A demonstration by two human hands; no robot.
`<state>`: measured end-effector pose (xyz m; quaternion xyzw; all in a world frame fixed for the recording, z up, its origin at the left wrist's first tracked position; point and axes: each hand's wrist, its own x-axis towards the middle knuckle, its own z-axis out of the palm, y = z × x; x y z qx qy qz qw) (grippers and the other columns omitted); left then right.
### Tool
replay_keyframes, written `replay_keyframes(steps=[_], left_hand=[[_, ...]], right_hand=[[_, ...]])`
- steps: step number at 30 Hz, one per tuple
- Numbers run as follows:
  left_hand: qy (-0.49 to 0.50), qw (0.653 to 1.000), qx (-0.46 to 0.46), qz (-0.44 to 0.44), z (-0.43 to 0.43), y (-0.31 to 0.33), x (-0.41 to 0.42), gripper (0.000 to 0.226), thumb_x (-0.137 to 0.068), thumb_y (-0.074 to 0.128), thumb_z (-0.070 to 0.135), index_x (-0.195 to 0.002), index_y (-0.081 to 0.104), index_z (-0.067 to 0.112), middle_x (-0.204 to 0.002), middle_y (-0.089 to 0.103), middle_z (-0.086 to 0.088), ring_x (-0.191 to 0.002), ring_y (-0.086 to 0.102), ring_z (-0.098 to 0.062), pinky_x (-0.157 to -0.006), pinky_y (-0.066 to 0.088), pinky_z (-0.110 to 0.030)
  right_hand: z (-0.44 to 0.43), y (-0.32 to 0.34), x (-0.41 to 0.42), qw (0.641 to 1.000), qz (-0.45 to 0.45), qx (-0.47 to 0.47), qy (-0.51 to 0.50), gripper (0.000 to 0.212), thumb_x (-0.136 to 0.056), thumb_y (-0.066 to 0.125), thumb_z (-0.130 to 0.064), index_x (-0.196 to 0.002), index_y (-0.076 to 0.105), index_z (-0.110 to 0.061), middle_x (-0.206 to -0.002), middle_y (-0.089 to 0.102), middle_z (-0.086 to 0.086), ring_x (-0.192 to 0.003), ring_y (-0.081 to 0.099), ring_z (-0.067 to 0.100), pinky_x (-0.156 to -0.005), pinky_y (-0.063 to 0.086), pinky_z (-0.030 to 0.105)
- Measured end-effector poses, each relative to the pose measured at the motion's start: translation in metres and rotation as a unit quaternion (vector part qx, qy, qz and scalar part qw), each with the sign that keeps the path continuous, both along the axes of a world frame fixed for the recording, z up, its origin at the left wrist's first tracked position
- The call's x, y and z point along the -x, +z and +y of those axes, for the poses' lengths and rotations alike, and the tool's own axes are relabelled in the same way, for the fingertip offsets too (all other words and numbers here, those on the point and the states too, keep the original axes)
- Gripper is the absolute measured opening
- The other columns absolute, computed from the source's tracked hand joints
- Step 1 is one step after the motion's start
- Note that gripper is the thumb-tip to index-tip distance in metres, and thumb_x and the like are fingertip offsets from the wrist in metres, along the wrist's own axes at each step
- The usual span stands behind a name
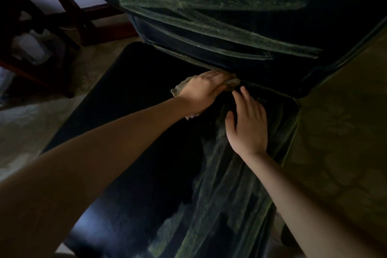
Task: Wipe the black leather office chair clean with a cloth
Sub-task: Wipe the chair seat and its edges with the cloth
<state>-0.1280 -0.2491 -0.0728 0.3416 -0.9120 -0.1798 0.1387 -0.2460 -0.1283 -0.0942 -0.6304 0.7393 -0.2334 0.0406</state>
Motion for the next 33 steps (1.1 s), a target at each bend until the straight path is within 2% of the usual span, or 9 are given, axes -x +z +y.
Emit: replay_keyframes(steps=[3, 8, 11, 17, 22, 25, 28, 33], left_hand=[[-0.015, 1.000, -0.018, -0.016, -0.008, 0.002, 0.004, 0.045, -0.096, 0.037, 0.032, -0.131, 0.051, 0.007, -0.129, 0.057, -0.013, -0.121, 0.052, -0.026, -0.103, 0.039, -0.035], [0.006, 1.000, -0.019, -0.017, -0.016, 0.002, -0.003, 0.043, -0.094, 0.041, 0.028, -0.132, 0.051, 0.008, -0.132, 0.055, -0.012, -0.126, 0.048, -0.026, -0.106, 0.036, -0.034], [0.011, 1.000, -0.013, -0.022, -0.015, 0.003, -0.008, 0.042, -0.095, 0.042, 0.024, -0.132, 0.050, 0.008, -0.133, 0.053, -0.013, -0.127, 0.046, -0.026, -0.105, 0.033, -0.030], [0.030, 0.999, -0.019, -0.025, 0.001, -0.003, -0.013, 0.039, -0.096, 0.043, 0.022, -0.131, 0.051, 0.009, -0.134, 0.053, -0.011, -0.129, 0.044, -0.025, -0.108, 0.030, -0.031], [0.032, 0.999, -0.029, -0.016, 0.018, -0.004, -0.013, 0.039, -0.096, 0.041, 0.025, -0.132, 0.051, 0.012, -0.134, 0.054, -0.007, -0.131, 0.042, -0.024, -0.111, 0.030, -0.033], [0.018, 0.999, -0.026, -0.010, 0.033, -0.002, -0.016, 0.039, -0.095, 0.042, 0.025, -0.130, 0.054, 0.010, -0.132, 0.056, -0.009, -0.129, 0.044, -0.025, -0.108, 0.027, -0.030], [0.000, 0.999, -0.034, -0.014, 0.048, -0.002, -0.021, 0.041, -0.095, 0.040, 0.030, -0.128, 0.055, 0.011, -0.129, 0.058, -0.008, -0.127, 0.047, -0.025, -0.108, 0.030, -0.031], [-0.048, 0.997, -0.054, -0.023, 0.079, 0.000, -0.039, 0.047, -0.093, 0.033, 0.035, -0.126, 0.057, 0.011, -0.128, 0.059, -0.008, -0.125, 0.049, -0.024, -0.107, 0.031, -0.030]], right_hand=[[-0.008, 0.002, 0.004, 1.000, 0.004, -0.008, 0.028, 0.057, -0.089, 0.031, -0.030, -0.142, 0.037, -0.009, -0.147, 0.039, 0.012, -0.131, 0.042, 0.024, -0.108, 0.028, 0.038], [-0.026, 0.005, 0.010, 0.997, -0.007, 0.000, 0.071, 0.057, -0.091, 0.032, -0.028, -0.144, 0.032, -0.008, -0.148, 0.036, 0.014, -0.135, 0.035, 0.024, -0.111, 0.022, 0.037], [-0.035, 0.008, 0.012, 0.997, -0.017, -0.002, 0.079, 0.056, -0.092, 0.030, -0.028, -0.143, 0.033, -0.006, -0.148, 0.036, 0.013, -0.136, 0.034, 0.024, -0.112, 0.017, 0.034], [-0.043, 0.016, 0.013, 0.996, 0.004, -0.036, 0.077, 0.055, -0.091, 0.026, -0.030, -0.136, 0.046, -0.006, -0.143, 0.044, 0.011, -0.133, 0.038, 0.025, -0.110, 0.023, 0.040], [-0.006, 0.025, 0.008, 0.993, 0.001, -0.113, 0.016, 0.048, -0.099, 0.034, -0.027, -0.144, 0.033, -0.011, -0.154, 0.026, 0.008, -0.142, 0.019, 0.022, -0.114, 0.009, 0.038], [0.029, 0.021, 0.007, 0.986, 0.012, -0.164, 0.023, 0.053, -0.098, 0.025, -0.034, -0.148, 0.024, -0.014, -0.157, 0.017, 0.005, -0.144, 0.010, 0.018, -0.115, 0.004, 0.036], [0.046, 0.014, 0.004, 0.989, 0.022, -0.145, 0.027, 0.067, -0.089, 0.010, -0.043, -0.147, 0.029, -0.014, -0.155, 0.022, 0.006, -0.144, 0.015, 0.020, -0.115, 0.006, 0.038], [0.053, 0.009, -0.003, 0.994, 0.021, -0.103, -0.007, 0.062, -0.091, 0.017, -0.038, -0.140, 0.043, -0.010, -0.149, 0.035, 0.009, -0.140, 0.027, 0.024, -0.113, 0.011, 0.041]])
